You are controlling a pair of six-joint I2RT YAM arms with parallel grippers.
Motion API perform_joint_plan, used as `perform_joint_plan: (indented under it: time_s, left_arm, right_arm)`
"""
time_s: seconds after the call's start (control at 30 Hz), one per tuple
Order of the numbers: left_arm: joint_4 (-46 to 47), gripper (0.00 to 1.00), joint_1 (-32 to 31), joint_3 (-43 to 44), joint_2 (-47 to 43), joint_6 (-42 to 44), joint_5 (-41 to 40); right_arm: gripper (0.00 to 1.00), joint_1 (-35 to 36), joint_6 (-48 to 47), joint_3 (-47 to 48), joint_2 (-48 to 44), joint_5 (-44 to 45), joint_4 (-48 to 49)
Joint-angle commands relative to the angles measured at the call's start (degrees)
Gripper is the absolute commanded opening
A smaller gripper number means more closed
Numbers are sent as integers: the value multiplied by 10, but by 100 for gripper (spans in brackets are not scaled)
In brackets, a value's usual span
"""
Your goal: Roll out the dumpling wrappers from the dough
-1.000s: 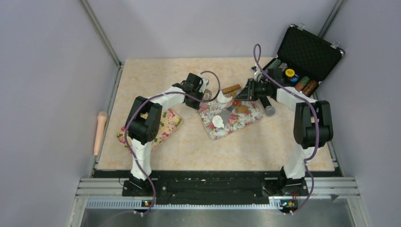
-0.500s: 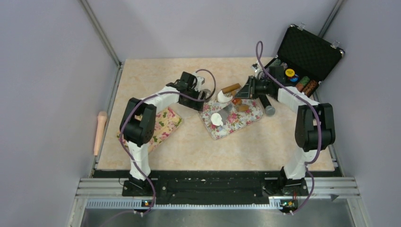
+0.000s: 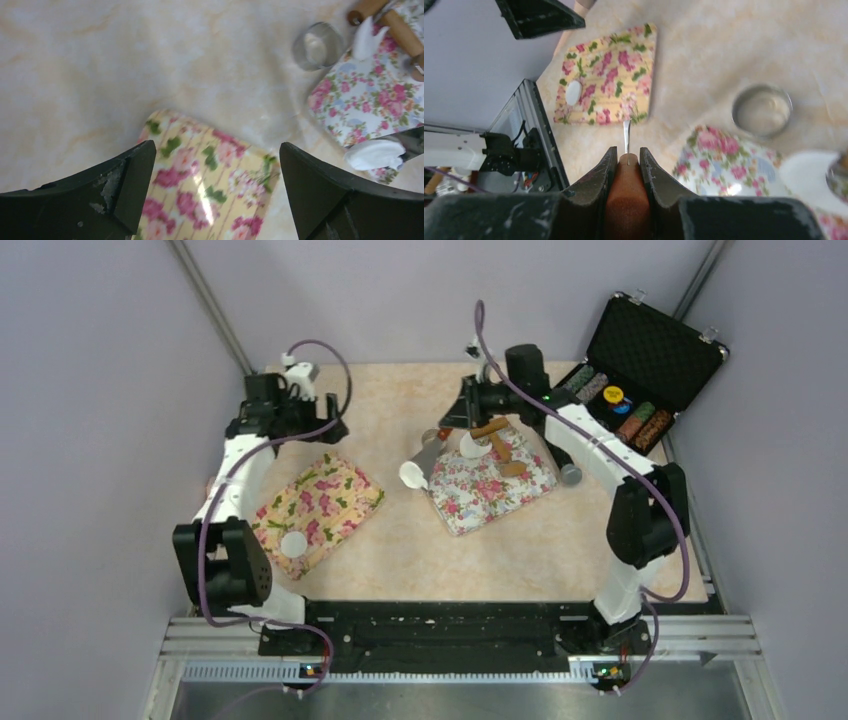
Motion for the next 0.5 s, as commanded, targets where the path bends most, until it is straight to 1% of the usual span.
perform_joint_plan:
  time_s: [0.0, 0.13, 0.23, 0.3, 0.37, 0.47]
  left_arm:
    - [-54, 99, 100, -71, -78, 40, 24]
    - [-85, 99, 205, -127, -146, 65, 34]
    - [-102, 99, 295, -150, -182, 77, 46]
    - [-113, 99, 359, -161, -191, 80, 62]
    - [-125, 99, 425, -172, -188, 87, 95]
    - [-118, 99, 486, -197, -179, 82, 140]
  right_arm:
    - [0, 90, -55, 137, 50, 95, -37]
    - [0, 171, -117, 258, 139, 198, -65]
    - [0, 240, -197, 320, 193, 286, -74]
    - [0, 276, -243, 349, 219, 341, -76]
    - [0, 303, -274, 363, 235, 373, -75]
    - [0, 332, -304, 368, 250, 413, -68]
